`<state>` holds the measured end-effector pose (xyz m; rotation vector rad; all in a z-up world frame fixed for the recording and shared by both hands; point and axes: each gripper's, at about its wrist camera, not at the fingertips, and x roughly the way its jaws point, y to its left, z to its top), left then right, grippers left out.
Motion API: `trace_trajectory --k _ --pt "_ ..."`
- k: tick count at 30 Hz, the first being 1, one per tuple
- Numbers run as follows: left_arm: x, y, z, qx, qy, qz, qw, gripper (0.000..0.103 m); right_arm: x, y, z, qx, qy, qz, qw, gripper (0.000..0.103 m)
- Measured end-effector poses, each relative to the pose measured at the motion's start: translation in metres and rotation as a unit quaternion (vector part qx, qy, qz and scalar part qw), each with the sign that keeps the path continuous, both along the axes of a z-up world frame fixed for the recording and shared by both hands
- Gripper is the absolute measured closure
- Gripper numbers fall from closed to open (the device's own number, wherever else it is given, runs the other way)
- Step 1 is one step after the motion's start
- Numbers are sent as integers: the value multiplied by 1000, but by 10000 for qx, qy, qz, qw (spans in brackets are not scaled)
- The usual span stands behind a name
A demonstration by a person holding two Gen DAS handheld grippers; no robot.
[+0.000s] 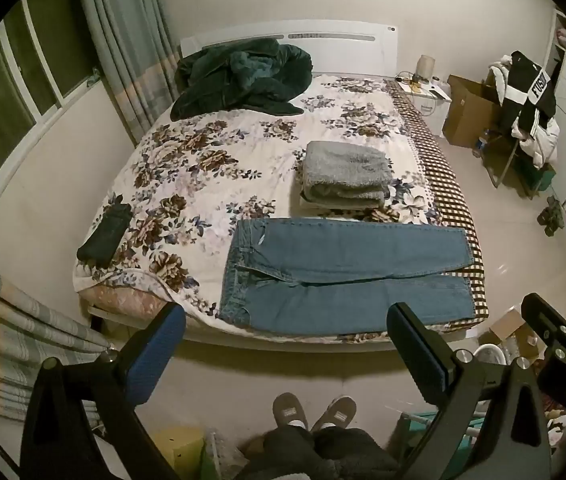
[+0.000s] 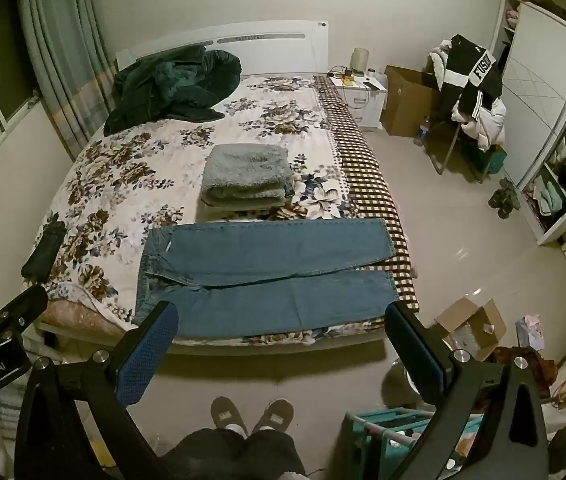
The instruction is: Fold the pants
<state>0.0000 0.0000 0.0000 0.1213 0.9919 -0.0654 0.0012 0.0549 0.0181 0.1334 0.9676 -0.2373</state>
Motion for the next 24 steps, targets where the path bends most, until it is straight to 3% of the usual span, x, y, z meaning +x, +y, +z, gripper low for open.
trace_trajectory --k 16,24 --pt "3 0 7 -19 -96 -2 10000 0 2 11 12 23 -56 47 10000 0" --pt "4 -7 26 -29 -139 -31 9999 0 4 14 20 0 -59 88 9999 0"
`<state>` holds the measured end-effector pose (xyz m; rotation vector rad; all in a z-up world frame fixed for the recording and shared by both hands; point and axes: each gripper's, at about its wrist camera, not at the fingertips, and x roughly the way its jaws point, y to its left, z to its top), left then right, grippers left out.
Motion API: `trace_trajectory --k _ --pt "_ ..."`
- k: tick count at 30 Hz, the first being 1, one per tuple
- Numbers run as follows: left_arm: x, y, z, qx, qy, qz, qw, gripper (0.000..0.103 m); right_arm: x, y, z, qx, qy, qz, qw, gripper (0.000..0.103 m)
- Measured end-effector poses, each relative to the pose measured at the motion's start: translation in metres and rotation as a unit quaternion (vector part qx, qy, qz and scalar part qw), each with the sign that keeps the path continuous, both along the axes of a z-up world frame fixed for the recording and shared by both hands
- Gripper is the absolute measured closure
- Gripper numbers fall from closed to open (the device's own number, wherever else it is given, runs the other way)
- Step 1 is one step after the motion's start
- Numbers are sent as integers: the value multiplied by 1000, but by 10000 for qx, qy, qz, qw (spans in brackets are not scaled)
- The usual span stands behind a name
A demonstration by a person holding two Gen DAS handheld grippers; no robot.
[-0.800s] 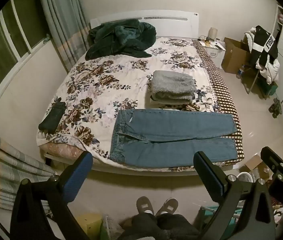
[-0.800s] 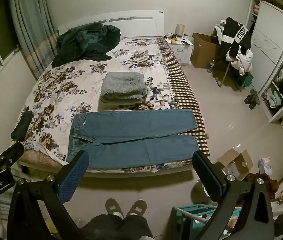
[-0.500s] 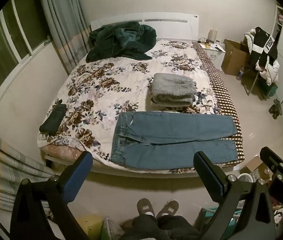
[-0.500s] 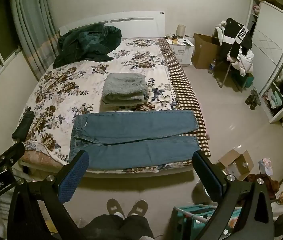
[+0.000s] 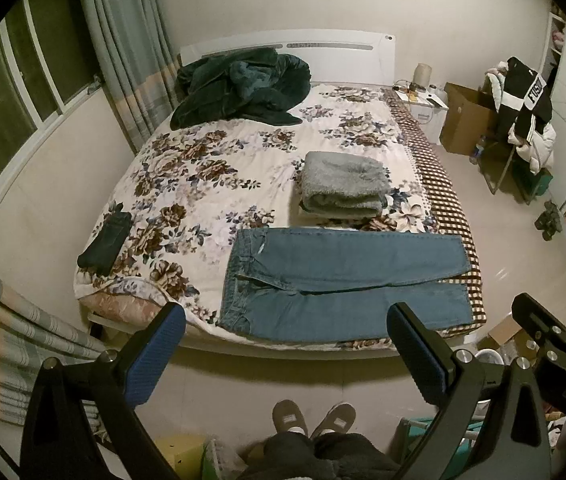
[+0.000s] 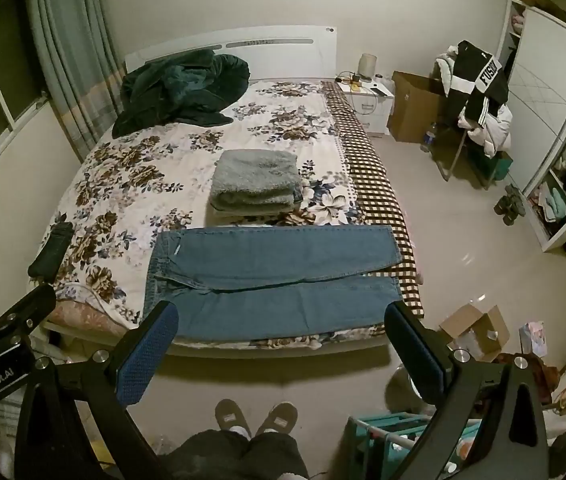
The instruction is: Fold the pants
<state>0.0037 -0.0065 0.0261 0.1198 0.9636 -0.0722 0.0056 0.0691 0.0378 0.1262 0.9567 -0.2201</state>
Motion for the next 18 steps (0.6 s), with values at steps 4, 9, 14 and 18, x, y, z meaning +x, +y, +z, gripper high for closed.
trace_trajectory --k 4,9,14,18 --pt "-1 -1 0 -1 -6 8 10000 0 -1 0 0 5 -8 4 10000 0" --pt "-1 -6 2 -12 -24 -7 10000 0 -1 0 2 12 -26 7 10000 0" --pt "-2 -8 3 -22 -32 -5 10000 0 1 1 9 1 -55 13 10000 0" --pt "-2 -8 4 -26 -35 -5 10000 0 2 0 11 4 -64 16 10000 0"
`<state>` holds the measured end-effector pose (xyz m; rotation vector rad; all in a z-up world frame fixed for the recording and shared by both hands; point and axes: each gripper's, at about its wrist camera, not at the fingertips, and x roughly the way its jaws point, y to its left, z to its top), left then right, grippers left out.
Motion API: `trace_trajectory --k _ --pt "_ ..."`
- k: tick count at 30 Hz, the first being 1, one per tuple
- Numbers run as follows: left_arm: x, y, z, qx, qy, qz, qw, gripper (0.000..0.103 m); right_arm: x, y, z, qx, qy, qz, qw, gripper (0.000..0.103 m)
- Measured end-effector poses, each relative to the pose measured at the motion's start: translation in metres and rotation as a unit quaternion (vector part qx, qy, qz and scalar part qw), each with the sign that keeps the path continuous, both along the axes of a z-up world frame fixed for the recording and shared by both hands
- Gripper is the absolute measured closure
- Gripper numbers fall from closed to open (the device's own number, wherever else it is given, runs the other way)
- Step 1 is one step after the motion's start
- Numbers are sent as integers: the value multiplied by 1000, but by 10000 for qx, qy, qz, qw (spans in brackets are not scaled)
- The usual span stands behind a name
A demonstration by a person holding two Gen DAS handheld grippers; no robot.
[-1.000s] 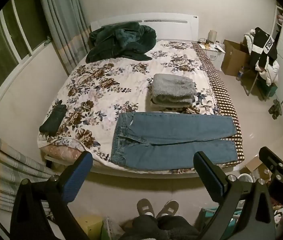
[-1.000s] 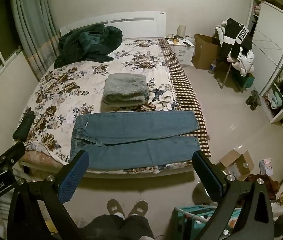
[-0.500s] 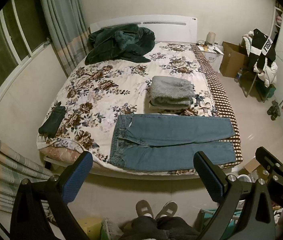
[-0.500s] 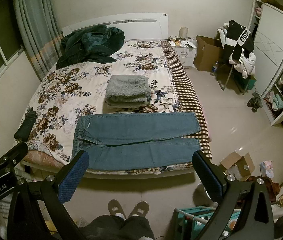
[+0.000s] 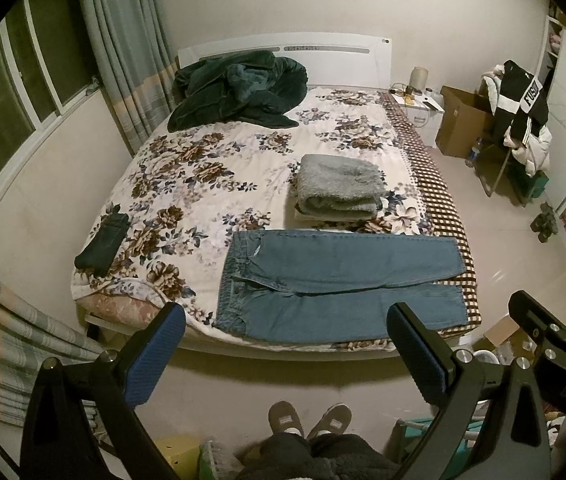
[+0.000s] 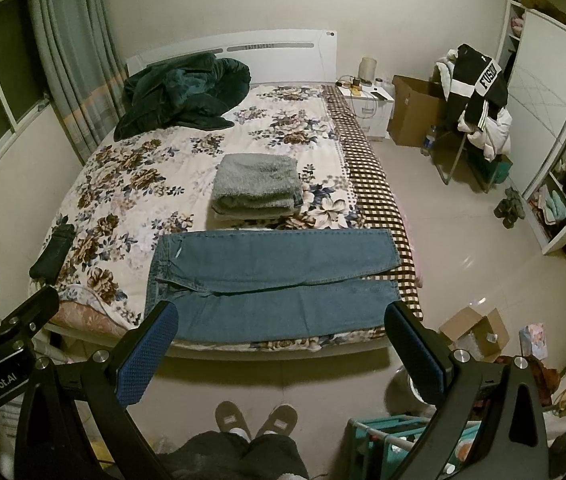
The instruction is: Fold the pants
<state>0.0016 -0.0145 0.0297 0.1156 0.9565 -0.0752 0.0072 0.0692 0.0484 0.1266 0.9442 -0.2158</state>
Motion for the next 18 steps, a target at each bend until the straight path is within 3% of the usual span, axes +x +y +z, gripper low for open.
trace_trajectory --k 18 --pt "-2 7 0 -38 -15 -12 10000 0 -2 5 7 6 -16 19 10000 0"
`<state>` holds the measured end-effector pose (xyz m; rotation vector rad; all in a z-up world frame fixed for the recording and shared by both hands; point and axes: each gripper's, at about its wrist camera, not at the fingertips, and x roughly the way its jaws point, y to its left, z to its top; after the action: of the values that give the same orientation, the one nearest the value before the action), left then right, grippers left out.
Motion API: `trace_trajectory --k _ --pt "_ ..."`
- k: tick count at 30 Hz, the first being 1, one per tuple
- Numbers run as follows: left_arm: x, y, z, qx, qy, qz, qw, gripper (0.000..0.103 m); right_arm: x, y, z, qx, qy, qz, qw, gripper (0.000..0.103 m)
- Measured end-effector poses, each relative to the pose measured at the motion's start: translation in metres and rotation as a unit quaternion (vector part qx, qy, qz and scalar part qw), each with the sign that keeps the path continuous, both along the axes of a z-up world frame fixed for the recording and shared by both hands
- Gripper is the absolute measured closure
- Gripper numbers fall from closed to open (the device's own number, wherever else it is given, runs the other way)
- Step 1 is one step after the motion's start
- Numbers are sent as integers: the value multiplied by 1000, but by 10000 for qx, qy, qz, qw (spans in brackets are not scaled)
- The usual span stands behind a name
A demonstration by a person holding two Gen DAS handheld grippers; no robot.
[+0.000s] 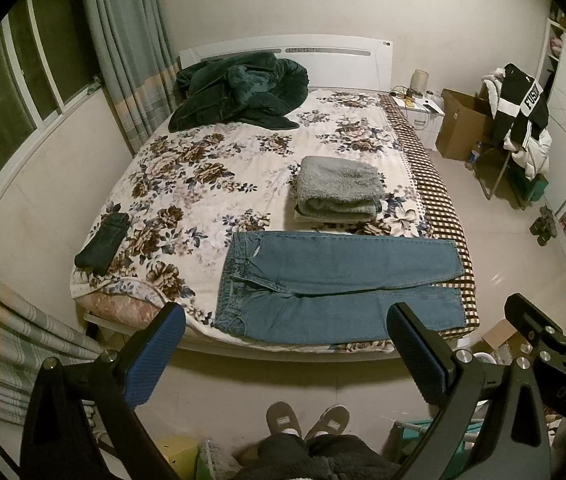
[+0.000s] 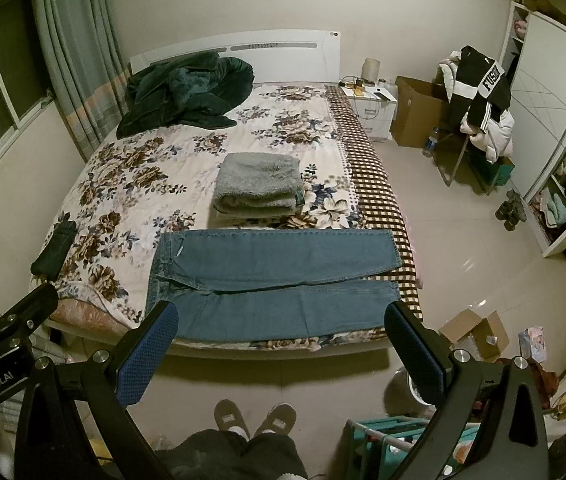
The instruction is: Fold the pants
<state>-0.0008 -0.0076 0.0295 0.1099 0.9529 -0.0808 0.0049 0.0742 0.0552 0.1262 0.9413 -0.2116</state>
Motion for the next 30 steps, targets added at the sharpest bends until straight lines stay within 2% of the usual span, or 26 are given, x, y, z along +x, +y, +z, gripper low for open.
trace_trajectory --k 30 --pt "-4 -1 0 -10 19 24 10000 0 -5 4 -6 28 64 41 10000 0"
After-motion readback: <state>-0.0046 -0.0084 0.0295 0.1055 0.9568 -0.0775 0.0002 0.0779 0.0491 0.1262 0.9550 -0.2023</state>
